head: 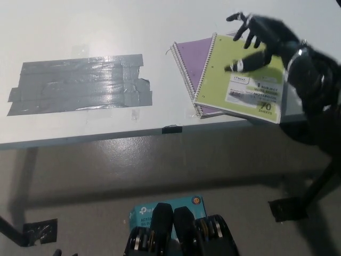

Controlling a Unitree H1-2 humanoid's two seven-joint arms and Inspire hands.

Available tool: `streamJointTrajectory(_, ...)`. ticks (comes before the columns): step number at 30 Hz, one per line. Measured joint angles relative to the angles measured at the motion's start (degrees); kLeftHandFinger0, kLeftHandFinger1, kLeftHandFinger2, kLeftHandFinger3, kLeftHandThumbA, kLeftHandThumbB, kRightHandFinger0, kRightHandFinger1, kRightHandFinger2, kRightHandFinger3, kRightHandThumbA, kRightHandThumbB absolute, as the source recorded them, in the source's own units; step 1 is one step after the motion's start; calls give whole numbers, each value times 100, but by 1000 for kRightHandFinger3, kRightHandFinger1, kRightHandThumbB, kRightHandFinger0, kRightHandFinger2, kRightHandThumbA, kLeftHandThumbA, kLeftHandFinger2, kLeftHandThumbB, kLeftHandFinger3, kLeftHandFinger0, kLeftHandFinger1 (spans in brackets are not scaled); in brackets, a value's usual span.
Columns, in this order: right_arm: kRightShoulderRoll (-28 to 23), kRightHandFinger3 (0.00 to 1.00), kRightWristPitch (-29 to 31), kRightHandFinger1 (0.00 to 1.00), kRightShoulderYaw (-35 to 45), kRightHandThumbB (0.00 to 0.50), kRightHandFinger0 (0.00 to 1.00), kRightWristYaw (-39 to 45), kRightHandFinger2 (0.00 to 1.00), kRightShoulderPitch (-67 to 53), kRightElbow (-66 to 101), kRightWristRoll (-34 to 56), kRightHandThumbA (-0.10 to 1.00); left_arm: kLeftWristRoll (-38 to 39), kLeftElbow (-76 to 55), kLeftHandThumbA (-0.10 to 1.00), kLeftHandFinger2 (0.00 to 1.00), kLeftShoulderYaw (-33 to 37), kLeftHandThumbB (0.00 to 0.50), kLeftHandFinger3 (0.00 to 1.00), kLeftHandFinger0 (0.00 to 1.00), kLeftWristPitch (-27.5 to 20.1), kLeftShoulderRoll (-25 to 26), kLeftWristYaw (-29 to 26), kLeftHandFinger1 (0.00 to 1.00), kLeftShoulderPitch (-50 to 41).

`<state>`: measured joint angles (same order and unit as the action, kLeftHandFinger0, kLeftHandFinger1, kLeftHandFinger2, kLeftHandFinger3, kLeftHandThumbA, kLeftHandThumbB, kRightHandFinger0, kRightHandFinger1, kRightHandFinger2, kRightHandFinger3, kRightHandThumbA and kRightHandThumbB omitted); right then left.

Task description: The robot uses its right hand to align two notebooks stacked together until they are fully overlapped

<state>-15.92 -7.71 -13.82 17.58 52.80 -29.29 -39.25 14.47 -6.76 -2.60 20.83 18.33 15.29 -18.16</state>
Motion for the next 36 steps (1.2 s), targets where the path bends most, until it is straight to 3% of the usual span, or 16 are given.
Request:
streamJointTrajectory(2,150,1000,-164,1000,0,295,1000,-206,1000,-226,-98,-67,1000,0,0,1000,908,10,500,1000,812,0,-19,0,854,-5)
streamJointTrajectory(10,683,1000,-760,1000,13,270,1000,-980,1000,-561,-527,-297,1000,-1,1,1000,902,61,500,1000,937,0,-39,0,886,3)
streamJointTrajectory(15,918,1000,-1037,1000,18,258,1000,-1507,1000,-561,-730,-437,1000,-3,7,1000,947,132,500,1000,1000,0,-40,0,914,5)
streamJointTrajectory(24,1316,1000,-1384,1000,152,250,1000,-2403,1000,-561,-950,-512,1000,-13,13,1000,908,224,500,1000,989,-6,-62,0,885,-9)
streamJointTrajectory(27,1424,1000,-1484,1000,284,221,1000,-2693,1000,-561,-977,-508,1000,-16,14,1000,905,228,500,1000,987,-16,-63,0,895,-14)
streamJointTrajectory(32,1563,1000,-1686,1000,497,265,1000,-3126,1000,-562,-1024,-494,1000,-26,14,1000,889,240,500,1000,1000,-54,-69,2,889,-55)
streamJointTrajectory(35,1568,1000,-1729,1000,521,278,1000,-3225,1000,-610,-1071,-454,1000,-33,15,1000,886,244,500,1000,867,-74,-77,2,848,-72)
streamJointTrajectory(36,1570,1000,-1735,1000,525,276,1000,-3259,1000,-643,-1074,-435,1000,-38,17,1000,885,247,500,1000,942,-87,-79,2,873,-72)
